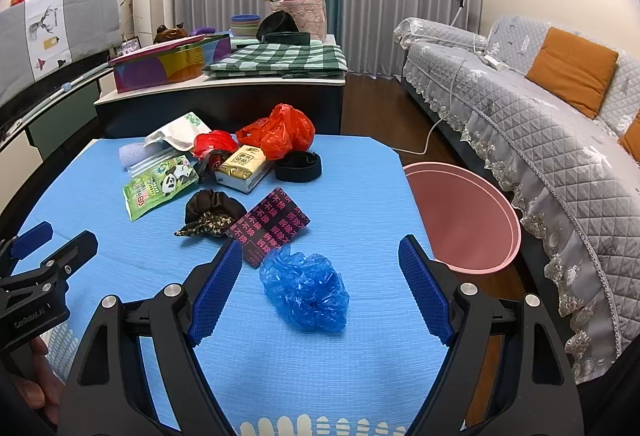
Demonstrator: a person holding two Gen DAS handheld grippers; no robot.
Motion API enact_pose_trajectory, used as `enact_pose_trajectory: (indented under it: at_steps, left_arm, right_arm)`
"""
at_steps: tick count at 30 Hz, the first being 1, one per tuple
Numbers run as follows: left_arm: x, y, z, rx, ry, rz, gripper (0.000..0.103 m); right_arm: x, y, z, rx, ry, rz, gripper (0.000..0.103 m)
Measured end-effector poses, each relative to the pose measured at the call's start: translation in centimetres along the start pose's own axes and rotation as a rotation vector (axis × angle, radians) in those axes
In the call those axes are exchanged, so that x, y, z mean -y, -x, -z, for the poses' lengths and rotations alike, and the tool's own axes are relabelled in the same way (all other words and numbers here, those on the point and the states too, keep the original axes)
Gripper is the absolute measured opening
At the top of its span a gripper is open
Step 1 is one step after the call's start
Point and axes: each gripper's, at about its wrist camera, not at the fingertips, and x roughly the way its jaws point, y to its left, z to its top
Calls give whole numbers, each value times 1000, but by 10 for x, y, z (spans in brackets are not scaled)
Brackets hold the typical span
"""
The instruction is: Collect trash
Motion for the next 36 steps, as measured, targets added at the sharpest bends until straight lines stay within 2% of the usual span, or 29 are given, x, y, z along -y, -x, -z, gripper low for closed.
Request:
enact_pose_trajectory:
  at_steps: [28, 36]
  left_arm:
    - [0, -2, 1, -6, 7, -7, 93]
    - [7, -14, -4, -6, -17, -9, 91]
  right_arm:
    - [0, -3, 5, -10, -23, 13, 79]
    - [17, -21, 6, -64, -70, -10, 71]
